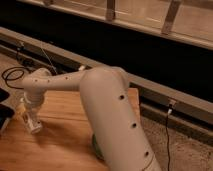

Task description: Place the bottle in the ceramic bowl

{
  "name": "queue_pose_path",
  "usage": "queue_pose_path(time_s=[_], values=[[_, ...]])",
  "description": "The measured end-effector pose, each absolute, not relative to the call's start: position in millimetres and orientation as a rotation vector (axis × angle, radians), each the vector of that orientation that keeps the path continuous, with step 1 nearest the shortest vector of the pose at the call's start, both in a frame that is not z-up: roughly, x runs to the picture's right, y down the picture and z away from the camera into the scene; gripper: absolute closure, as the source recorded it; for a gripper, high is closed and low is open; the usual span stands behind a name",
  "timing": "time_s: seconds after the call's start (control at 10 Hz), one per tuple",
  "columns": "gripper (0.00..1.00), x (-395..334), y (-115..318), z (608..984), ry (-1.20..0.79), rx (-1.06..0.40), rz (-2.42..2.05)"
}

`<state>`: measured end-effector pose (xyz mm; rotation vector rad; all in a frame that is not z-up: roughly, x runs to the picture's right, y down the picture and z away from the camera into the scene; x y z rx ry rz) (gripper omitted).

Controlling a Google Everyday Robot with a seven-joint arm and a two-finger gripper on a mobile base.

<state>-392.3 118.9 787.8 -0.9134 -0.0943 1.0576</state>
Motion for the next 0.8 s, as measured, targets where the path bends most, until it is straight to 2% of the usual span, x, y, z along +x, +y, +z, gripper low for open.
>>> queue_pose_path(time_s=[0.4,0.8], values=[[1.00,-322,118,788,-0.148,-0.927,1.239],[1.00,-314,121,786,-0.158,-0.935,1.264]])
